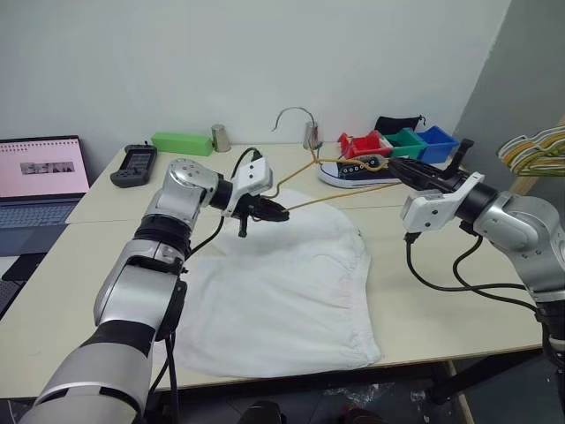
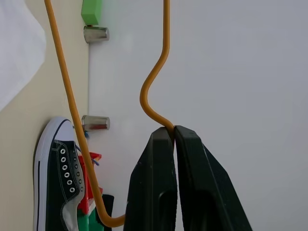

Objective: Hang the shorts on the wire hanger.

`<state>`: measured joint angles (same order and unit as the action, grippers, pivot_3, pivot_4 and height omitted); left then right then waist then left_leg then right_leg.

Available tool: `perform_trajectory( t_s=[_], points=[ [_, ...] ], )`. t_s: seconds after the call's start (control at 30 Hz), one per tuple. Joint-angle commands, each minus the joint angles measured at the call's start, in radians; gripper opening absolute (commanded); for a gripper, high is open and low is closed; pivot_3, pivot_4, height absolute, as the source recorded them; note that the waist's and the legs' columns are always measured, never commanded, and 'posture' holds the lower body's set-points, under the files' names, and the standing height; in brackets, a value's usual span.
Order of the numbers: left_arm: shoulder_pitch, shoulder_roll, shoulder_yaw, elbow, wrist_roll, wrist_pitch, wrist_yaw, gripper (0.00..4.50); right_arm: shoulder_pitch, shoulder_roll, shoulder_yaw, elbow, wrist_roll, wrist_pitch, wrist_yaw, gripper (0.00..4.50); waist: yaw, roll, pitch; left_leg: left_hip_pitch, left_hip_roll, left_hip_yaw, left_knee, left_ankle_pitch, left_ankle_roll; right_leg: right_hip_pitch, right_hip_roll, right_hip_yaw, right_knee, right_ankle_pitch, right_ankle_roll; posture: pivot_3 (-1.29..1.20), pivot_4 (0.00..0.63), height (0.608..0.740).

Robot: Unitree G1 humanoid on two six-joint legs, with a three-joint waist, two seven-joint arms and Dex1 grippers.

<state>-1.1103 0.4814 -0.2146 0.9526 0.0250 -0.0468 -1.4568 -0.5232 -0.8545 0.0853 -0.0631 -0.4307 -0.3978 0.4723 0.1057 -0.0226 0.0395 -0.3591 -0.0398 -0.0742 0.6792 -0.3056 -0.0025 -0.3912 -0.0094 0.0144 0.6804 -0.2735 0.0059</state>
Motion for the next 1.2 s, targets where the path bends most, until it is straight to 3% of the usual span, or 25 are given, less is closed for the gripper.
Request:
perform_trajectory(
  t_s=[0.03, 0.37, 0.47, 0.6, 0.7, 0.8, 0.93, 1.2],
  points=[
    [-0.017, 0.008, 0.016, 0.003, 0.006, 0.003, 0.035, 0.0, -0.013, 0.002, -0.024, -0.016, 0.019, 0.005, 0.007, 0.52, 0.0, 0.0, 0.0, 0.0, 0.0, 0.0, 0.0, 0.0, 0.0, 0.0, 0.0, 0.0, 0.0, 0.0, 0.0, 0.2, 0.0, 0.74],
    [-0.026, 0.009, 0.01, 0.051, 0.061, -0.088, 0.173, 0.0, 0.028, -0.007, -0.037, -0.07, 0.152, 0.129, 0.163, 2.77, 0.001, 0.0, 0.0, 0.0, 0.0, 0.0, 0.0, 0.0, 0.0, 0.0, 0.0, 0.0, 0.0, 0.0, 0.0, 0.19, 0.0, 0.74],
    [-0.028, 0.014, -0.012, 0.079, 0.128, -0.198, 0.306, 0.0, 0.054, -0.001, -0.068, -0.146, 0.278, 0.326, 0.262, 3.58, 0.002, 0.0, 0.0, 0.0, 0.0, 0.0, 0.0, 0.0, 0.0, 0.0, -0.001, 0.0, 0.0, 0.0, 0.0, 0.19, 0.0, 0.74],
    [-0.02, 0.01, -0.038, 0.088, 0.201, -0.328, 0.459, 0.0, 0.05, 0.019, -0.099, -0.262, 0.47, 0.722, 0.36, 4.46, 0.009, 0.0, 0.0, 0.0, 0.0, -0.001, 0.0, 0.0, 0.0, 0.0, -0.001, 0.0, 0.0, 0.0, 0.0, 0.18, 0.0, 0.74],
    [0.0, -0.002, -0.058, 0.068, 0.24, -0.406, 0.537, 0.0, -0.001, 0.051, -0.114, -0.271, 0.508, 0.933, 0.318, 4.46, 0.012, 0.0, 0.0, 0.0, 0.0, -0.001, 0.0, 0.0, 0.0, 0.0, -0.002, 0.0, 0.0, 0.0, 0.0, 0.18, 0.0, 0.74],
    [0.031, -0.001, -0.096, -0.004, 0.303, -0.506, 0.621, 0.0, -0.018, 0.0, -0.07, -0.272, 0.481, 1.023, 0.344, 4.46, 0.024, 0.0, 0.0, 0.0, 0.0, 0.0, 0.0, 0.0, 0.0, 0.0, -0.002, 0.0, 0.001, 0.0, 0.0, 0.19, 0.0, 0.74],
    [0.052, 0.007, -0.135, -0.073, 0.362, -0.589, 0.678, 0.0, -0.058, -0.029, -0.001, -0.232, 0.425, 1.014, 0.338, 4.46, 0.033, 0.0, 0.0, -0.003, -0.001, 0.0, 0.0, 0.0, 0.0, -0.004, -0.003, -0.001, 0.001, 0.001, 0.0, 0.19, 0.0, 0.74],
    [0.06, -0.006, -0.146, -0.124, 0.386, -0.583, 0.724, 0.0, -0.069, -0.098, 0.126, -0.206, 0.359, 0.996, 0.444, 4.46, 0.032, 0.0, -0.001, -0.004, -0.001, 0.001, 0.001, 0.0, 0.0, -0.004, -0.002, 0.0, 0.001, 0.001, 0.001, 0.21, 0.0, 0.74]
  ],
)
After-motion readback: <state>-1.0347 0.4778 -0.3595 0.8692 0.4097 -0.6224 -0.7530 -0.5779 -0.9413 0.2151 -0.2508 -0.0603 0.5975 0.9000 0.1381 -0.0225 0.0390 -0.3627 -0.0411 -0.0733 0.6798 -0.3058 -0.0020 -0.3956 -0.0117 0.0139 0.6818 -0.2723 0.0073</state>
